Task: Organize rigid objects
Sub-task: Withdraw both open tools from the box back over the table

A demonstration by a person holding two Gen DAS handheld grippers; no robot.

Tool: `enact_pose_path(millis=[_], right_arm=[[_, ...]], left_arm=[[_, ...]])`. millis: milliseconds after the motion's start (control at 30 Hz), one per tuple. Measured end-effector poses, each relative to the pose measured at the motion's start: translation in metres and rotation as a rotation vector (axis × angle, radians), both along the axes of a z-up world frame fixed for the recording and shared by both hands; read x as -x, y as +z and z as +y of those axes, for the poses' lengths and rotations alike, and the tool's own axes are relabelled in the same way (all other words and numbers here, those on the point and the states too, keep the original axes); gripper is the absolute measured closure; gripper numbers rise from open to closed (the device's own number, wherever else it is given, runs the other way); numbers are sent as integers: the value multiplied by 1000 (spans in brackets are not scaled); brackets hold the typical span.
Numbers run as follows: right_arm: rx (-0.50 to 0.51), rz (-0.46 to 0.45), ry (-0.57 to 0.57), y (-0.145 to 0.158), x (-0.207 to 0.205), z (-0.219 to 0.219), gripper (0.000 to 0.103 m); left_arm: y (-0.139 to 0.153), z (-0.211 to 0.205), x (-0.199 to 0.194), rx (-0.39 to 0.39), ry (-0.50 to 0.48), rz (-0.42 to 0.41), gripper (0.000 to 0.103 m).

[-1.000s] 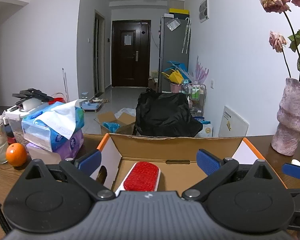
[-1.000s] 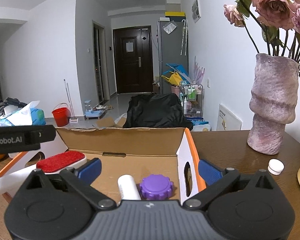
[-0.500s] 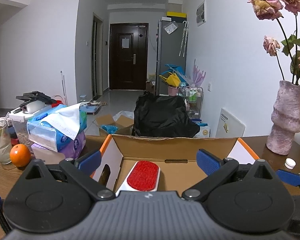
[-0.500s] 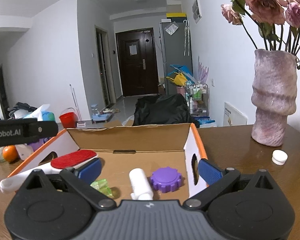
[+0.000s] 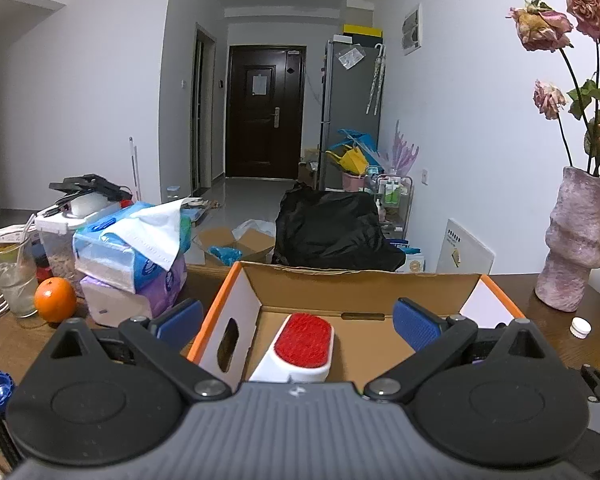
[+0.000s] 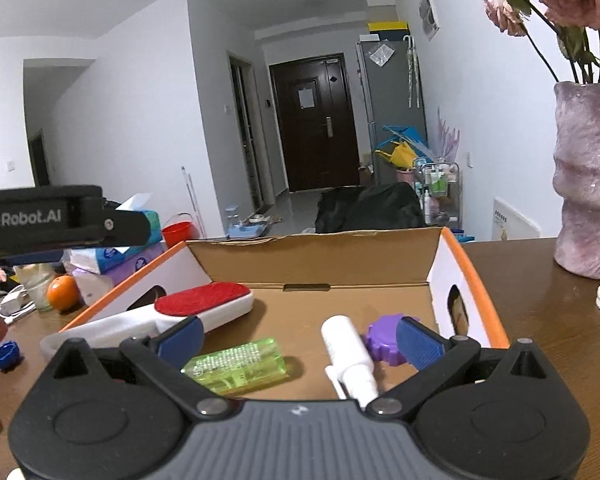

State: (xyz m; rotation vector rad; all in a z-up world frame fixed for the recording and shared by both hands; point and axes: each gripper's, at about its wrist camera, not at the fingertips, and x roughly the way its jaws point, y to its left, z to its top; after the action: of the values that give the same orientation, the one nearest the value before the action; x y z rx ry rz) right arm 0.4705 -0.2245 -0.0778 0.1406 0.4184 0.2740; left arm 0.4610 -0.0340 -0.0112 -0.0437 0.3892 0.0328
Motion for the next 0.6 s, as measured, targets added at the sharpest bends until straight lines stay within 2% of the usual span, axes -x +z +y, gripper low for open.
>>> enact_pose_path(millis=[300,600], right_arm=[[8,23,8,-5,12,7,1],[37,-44,-8,-4,45,9,1]], left_arm=[[-3,12,18,4,11,15,0],[-3,26,49,0,12,23,0]])
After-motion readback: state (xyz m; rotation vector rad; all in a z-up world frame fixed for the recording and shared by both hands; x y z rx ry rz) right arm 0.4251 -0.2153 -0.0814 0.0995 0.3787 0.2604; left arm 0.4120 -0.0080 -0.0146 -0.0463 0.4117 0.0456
